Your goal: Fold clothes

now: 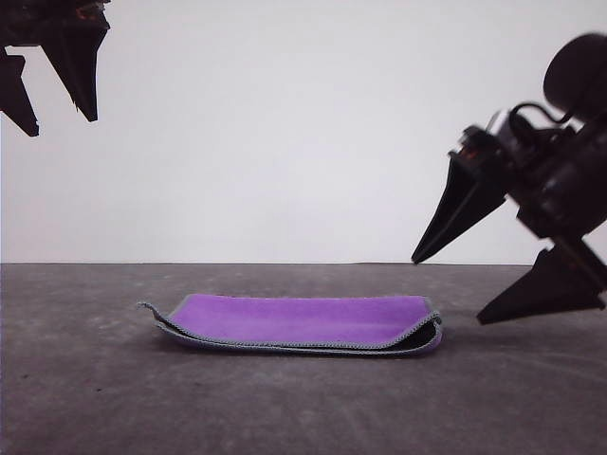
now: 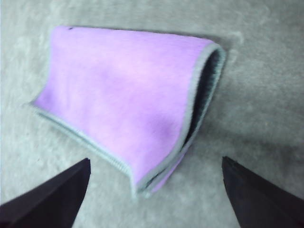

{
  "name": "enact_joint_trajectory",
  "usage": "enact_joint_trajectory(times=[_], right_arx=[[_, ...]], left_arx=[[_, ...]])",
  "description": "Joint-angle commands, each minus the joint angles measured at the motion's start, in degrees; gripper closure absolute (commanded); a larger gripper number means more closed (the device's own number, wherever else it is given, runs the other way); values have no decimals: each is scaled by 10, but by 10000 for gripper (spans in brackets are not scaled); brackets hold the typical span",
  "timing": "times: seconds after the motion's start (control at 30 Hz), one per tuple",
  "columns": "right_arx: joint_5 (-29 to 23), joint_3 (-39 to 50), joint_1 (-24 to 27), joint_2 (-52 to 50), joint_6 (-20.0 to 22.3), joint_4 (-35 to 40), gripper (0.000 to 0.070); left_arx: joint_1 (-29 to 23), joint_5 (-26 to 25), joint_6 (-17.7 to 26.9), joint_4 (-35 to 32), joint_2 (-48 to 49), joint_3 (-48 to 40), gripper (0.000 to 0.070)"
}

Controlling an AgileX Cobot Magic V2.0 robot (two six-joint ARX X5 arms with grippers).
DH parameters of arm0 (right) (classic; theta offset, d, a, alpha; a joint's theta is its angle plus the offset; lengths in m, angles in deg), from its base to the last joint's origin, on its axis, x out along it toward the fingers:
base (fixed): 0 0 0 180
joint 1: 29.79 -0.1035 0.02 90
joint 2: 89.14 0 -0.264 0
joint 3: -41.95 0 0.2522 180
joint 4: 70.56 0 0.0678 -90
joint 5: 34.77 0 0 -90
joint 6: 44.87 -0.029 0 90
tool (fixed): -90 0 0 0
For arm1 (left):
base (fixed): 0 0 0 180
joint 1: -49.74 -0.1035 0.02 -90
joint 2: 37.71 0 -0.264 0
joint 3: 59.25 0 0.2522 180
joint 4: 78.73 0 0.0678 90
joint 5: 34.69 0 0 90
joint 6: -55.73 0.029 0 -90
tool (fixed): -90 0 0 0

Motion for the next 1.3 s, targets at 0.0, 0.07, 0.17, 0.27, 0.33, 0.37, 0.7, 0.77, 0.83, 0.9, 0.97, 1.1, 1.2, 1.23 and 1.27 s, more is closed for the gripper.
enact_joint_trajectory(times=[0.0, 0.07, 0.17, 0.27, 0.33, 0.37, 0.7, 0.77, 0.83, 0.9, 0.97, 1.1, 1.2, 1.23, 1.27], right_arx=[[4, -5, -4, 18, -21, 16, 152], [9, -5, -7, 32, -33, 36, 154], [7, -5, -15, 51, -56, 72, 169], [7, -5, -25, 67, -76, 104, 210], [6, -6, -30, 77, -85, 118, 225], [7, -6, -33, 82, -89, 126, 236], [30, -9, -39, 93, -90, 153, 700], [49, -15, -41, 93, -91, 154, 700], [65, -25, -49, 93, -94, 154, 700], [68, -34, -59, 93, -98, 157, 700], [67, -43, -73, 93, -107, 168, 700], [49, -62, -107, 93, -117, 178, 700], [22, -78, -133, 93, -117, 179, 700], [15, -84, -141, 94, -118, 179, 700], [9, -90, -148, 97, -118, 179, 700]], left_arx=[[0, -3, 0, -1, -3, 11, 218], [0, -3, 0, -1, -3, 11, 218], [0, -3, 0, -1, -3, 11, 218], [0, -3, 0, -1, -3, 11, 218], [0, -3, 0, 1, -3, 11, 218], [0, -3, 0, 2, -3, 11, 218], [0, -3, 0, 2, -3, 11, 218], [0, -3, 0, 2, -3, 11, 218], [0, -3, 0, 1, -3, 11, 218], [0, -3, 0, 1, -3, 11, 218], [0, -3, 0, 1, -3, 11, 218], [0, -3, 0, 1, -3, 11, 218], [0, -2, 0, 1, -3, 11, 218], [0, -2, 0, 1, -3, 11, 218], [0, -2, 0, 2, -3, 11, 218]])
